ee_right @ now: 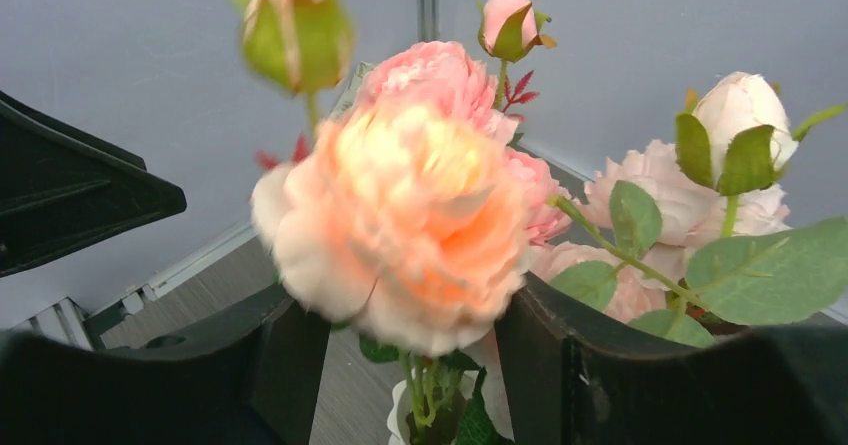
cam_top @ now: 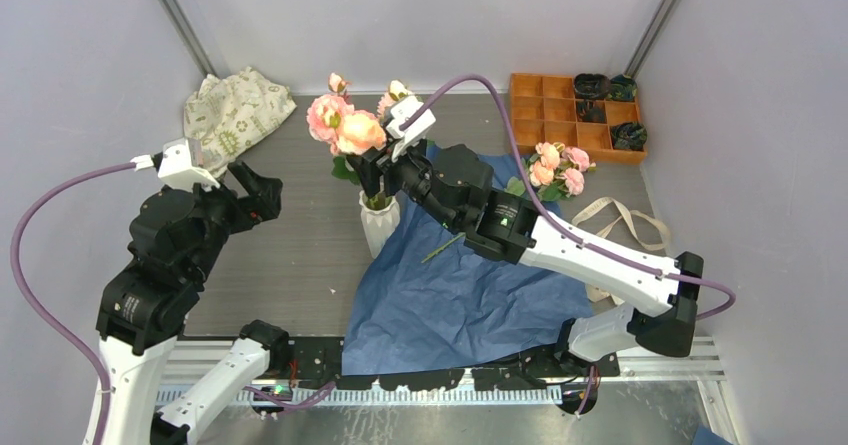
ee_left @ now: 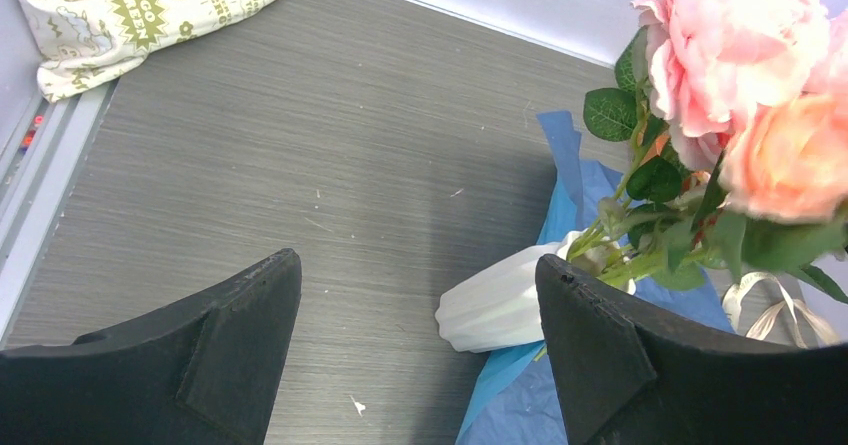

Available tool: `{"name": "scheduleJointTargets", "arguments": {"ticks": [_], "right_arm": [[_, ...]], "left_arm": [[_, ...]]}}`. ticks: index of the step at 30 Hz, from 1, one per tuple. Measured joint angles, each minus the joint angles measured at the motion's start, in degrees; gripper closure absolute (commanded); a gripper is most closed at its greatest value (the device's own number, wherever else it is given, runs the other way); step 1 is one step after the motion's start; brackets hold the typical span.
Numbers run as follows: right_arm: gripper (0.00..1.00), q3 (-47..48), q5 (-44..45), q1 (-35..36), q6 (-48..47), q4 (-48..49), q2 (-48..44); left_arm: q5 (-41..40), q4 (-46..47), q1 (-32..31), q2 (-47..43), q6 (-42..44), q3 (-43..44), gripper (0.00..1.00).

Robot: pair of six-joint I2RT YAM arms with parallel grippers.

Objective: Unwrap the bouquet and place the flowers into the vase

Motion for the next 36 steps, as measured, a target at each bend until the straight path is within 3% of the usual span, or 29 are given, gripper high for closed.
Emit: {"name": "scheduleJointTargets", "arguments": {"ticks": [9, 22, 31, 36], "right_arm": [[0.36, -2.4, 0.3, 0.2, 3.5, -1.9, -3.6], [0.29, -12.3, 5.0, 0.3, 11.3, -7.2, -19.4], [0.27, -16.2, 24.8, 0.3, 20.2, -16.2, -27.5], [0.27, -16.7, 35.0, 0.3, 28.3, -25.5, -27.3]], "left_arm": [[0.0, 0.0, 0.0, -0.7, 0.0, 0.0, 0.13], [0.6, 0.0, 0.0, -0.8, -0.2, 0.0, 0.13], [3.2, 0.3, 0.0, -1.2, 0.1, 0.3, 0.15], [9.0, -0.1, 0.0, 0.6, 2.1, 6.8, 0.15]]}}
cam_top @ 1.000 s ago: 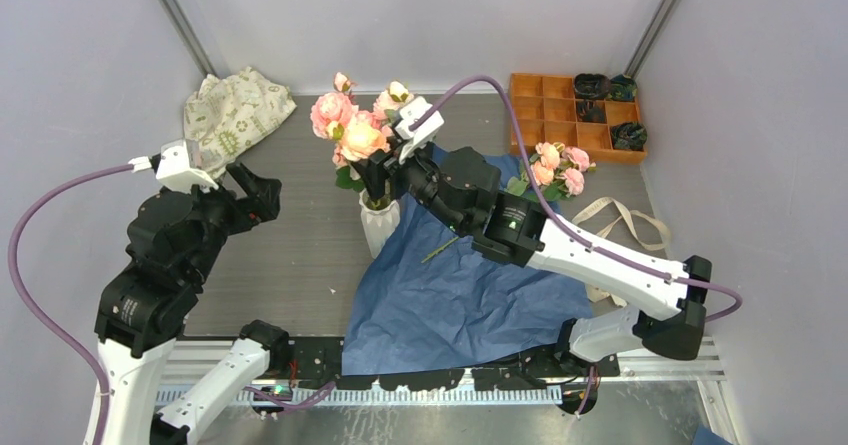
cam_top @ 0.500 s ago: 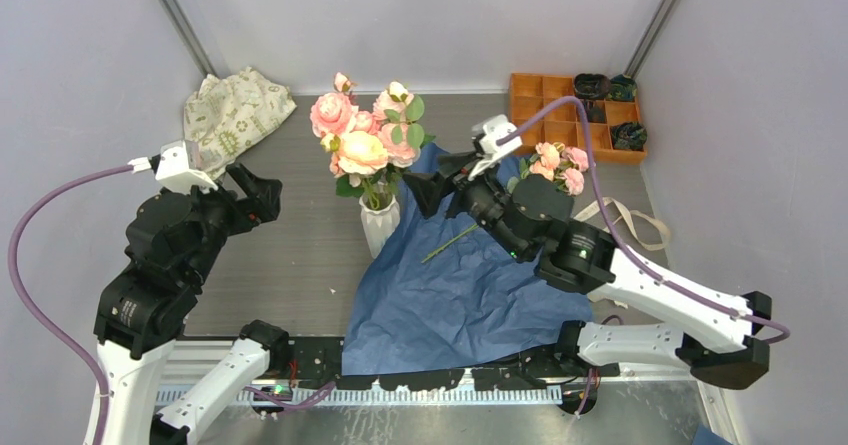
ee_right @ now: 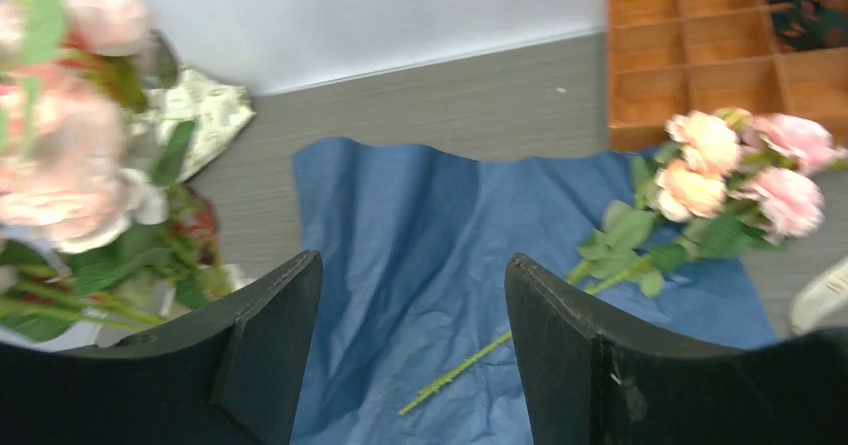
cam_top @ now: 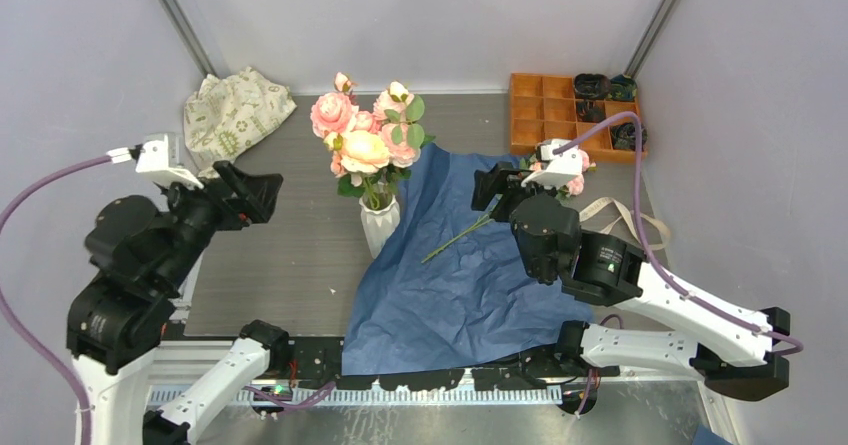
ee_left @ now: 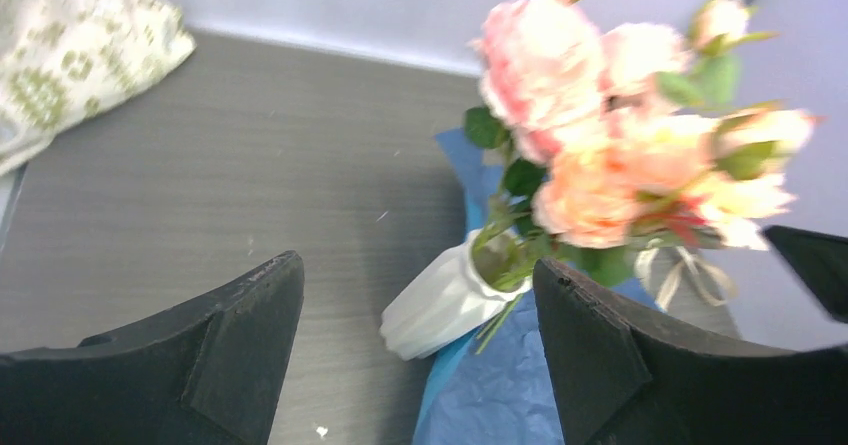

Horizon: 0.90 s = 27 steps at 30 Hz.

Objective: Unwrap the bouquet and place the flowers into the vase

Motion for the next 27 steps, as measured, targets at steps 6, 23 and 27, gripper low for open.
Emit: {"name": "scheduleJointTargets", "arguments": {"ticks": [6, 23, 27], "right_arm": [[0.26, -0.9, 8.7, 0.0, 7.2, -7.5, -2.6], [0.21, 13.6, 23.4, 0.0, 14.1, -26.7, -3.6], [0.21, 16.3, 23.3, 0.0, 17.4, -32.5, -1.5]], "left_arm": [[12.3, -0.9, 0.0, 0.7, 2.6, 12.0, 0.15], [44.7, 7.2, 0.4, 9.3, -2.3, 13.8, 0.16], [43.1, 7.4, 0.4, 9.4, -2.0, 14.0, 0.15]]}}
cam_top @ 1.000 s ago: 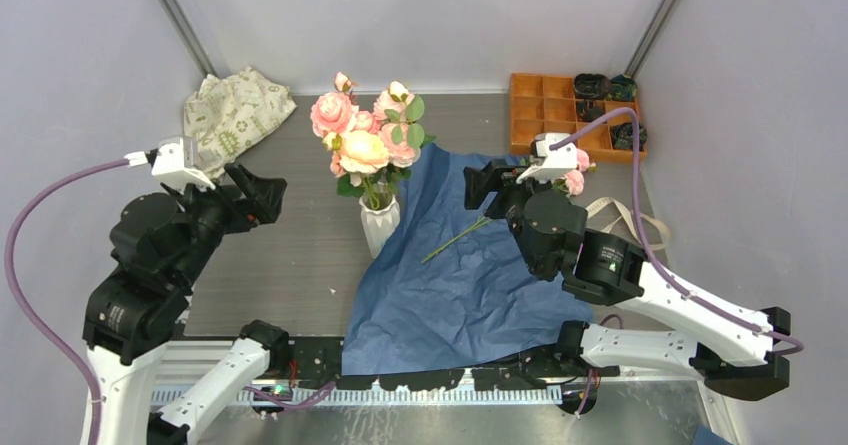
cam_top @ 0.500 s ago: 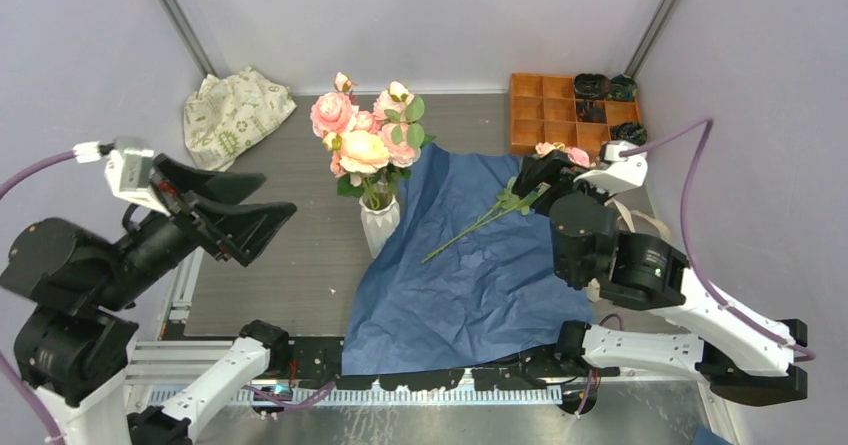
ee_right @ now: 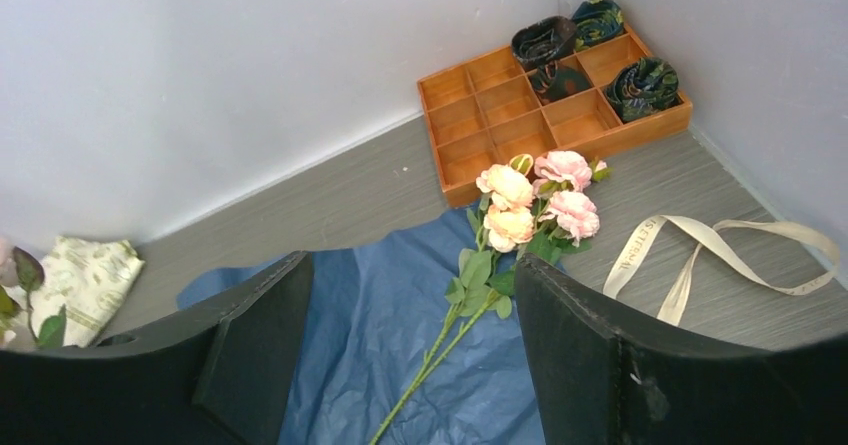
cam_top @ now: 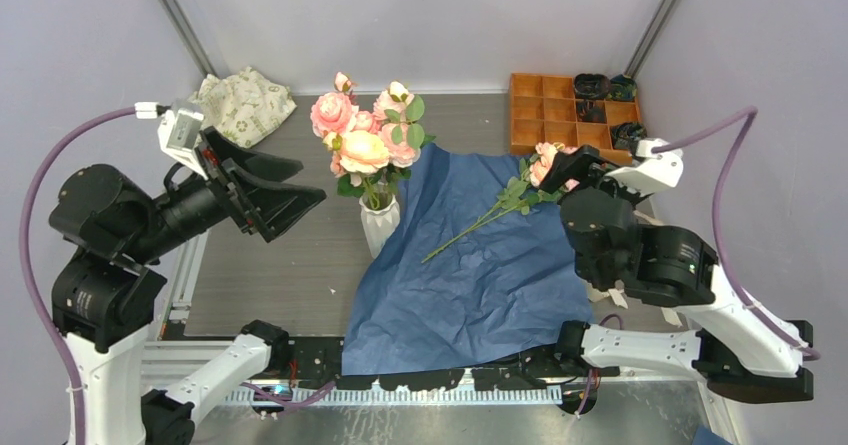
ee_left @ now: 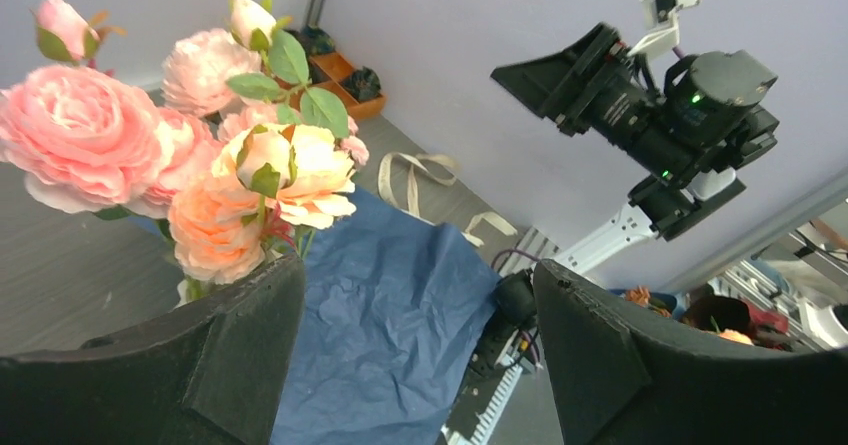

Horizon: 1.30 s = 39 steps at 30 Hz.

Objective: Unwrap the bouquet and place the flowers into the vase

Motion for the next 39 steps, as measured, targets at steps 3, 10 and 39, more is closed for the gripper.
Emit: {"name": "scheduleJointTargets", "arguments": {"ticks": [3, 10, 39], "right_arm": [[0.22, 1.9, -1.7, -0.8, 1.6, -3.1, 4.0], [0.24, 1.0, -24.3, -21.2, -0.6, 0.3, 15.8], [0.47, -1.2, -69.5, -55.1, -2.5, 16.0, 56.7]], "left_arm": [[-1.9, 0.3, 0.0, -0.1, 0.1, 1.8, 0.16], [-9.2, 1.7, 0.0, -0.7, 0.1, 1.5, 0.15], [-26.0, -2.4, 0.0, -7.8, 5.8, -6.5, 0.14]]}}
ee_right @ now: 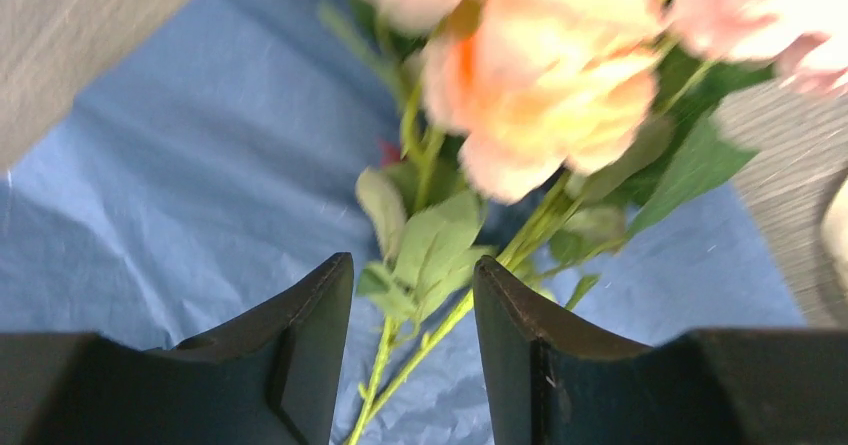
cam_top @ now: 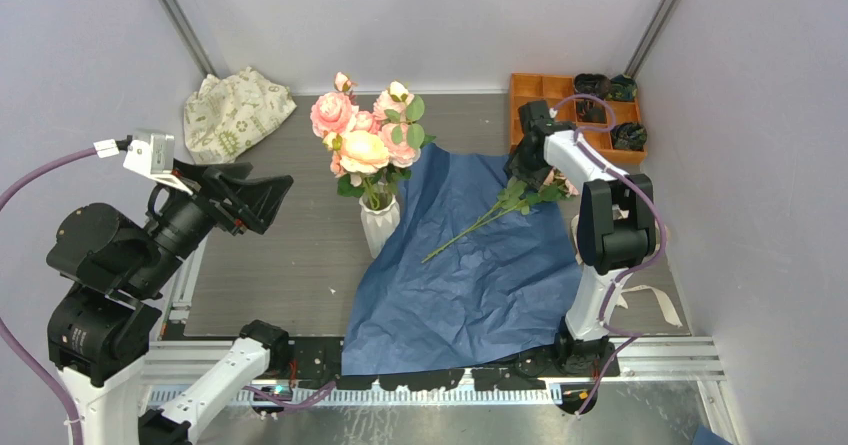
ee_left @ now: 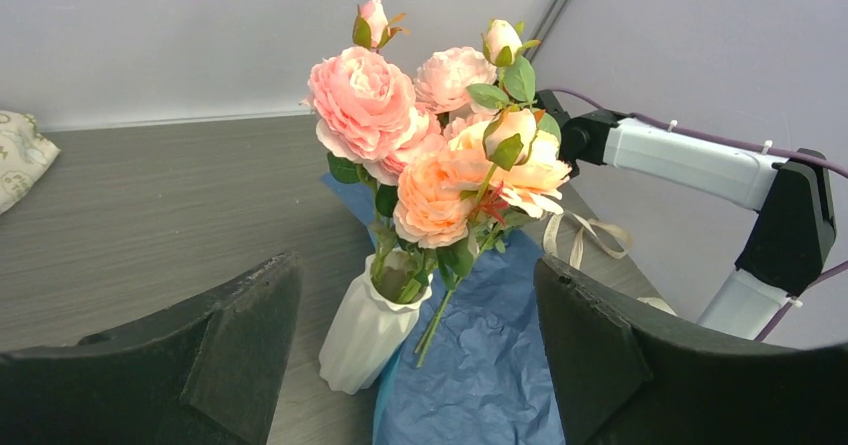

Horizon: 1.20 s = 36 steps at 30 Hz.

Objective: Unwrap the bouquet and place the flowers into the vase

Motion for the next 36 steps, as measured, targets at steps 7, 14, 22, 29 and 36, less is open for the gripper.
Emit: {"name": "scheduleJointTargets", "arguments": {"ticks": [7, 14, 22, 29, 36], "right_arm": [[0.48, 5.8, 1.9, -5.1, -1.8, -0.5, 4.4], [0.49, 7.2, 2.4, -4.6, -3.0, -0.9, 8.4], [0.61, 7.6, 2.2, -4.5, -3.5, -0.8, 11.5], [0.92, 8.7, 1.7, -4.5, -4.2, -0.7, 13.0], [0.98, 8.8, 0.4, -4.2, -4.3, -1.3, 11.1]], "left_arm": [[-0.5, 0.0, 0.0, -0.8, 0.0, -0.6, 0.14], [-0.8, 0.0, 0.0, -0.8, 0.0, -1.1, 0.14], [-1.7, -0.2, 0.0, -0.9, 0.0, -1.8, 0.14], [-2.4, -0.3, 0.0, -1.3, 0.1, -2.2, 0.14], [-2.8, -0.6, 0.0, -1.6, 0.1, -2.3, 0.14]]}}
